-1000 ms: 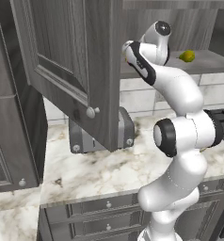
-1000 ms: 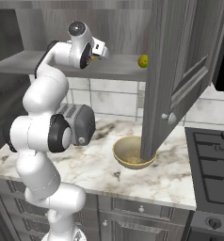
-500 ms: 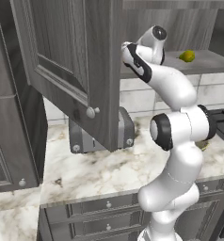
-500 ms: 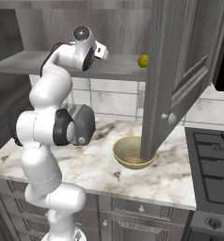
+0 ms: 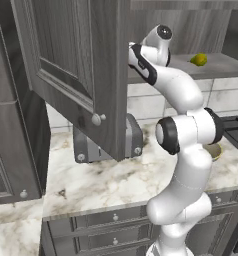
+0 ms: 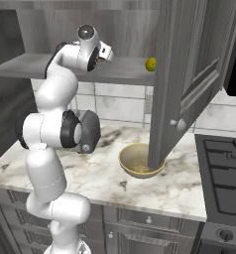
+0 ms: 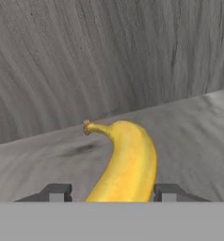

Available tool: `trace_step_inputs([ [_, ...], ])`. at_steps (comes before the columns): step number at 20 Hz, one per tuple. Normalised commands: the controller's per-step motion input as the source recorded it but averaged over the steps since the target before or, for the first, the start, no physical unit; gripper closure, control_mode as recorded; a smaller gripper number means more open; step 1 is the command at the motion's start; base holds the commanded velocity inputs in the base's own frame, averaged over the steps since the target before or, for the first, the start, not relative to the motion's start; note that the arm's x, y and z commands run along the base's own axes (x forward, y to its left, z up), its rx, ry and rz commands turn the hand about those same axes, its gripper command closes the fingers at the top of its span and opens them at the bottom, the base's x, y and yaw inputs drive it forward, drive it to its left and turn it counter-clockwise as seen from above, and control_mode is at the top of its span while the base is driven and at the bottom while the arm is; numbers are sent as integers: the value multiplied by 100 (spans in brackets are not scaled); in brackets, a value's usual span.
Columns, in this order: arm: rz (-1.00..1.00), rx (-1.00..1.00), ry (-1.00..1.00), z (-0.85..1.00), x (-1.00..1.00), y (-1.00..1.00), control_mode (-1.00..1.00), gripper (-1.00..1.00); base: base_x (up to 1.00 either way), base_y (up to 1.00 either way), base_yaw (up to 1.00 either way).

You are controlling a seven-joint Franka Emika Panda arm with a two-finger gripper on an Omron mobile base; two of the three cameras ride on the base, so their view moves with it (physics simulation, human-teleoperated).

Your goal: Open the cabinet. Pick the banana and pear from the cabinet and place them into the bowl. Then close the cabinet.

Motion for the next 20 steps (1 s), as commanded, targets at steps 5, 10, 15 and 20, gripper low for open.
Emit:
trace_step_inputs([
  [5, 0, 0, 0, 0, -33, 0, -100, 100, 0, 0, 0],
  [10, 0, 0, -3, -3, -80, 0, -100, 100, 0, 0, 0],
  [15, 0, 0, -11, -2, -100, 0, -100, 100, 0, 0, 0],
  [20, -4, 9, -20, 17, -100, 0, -100, 100, 0, 0, 0],
])
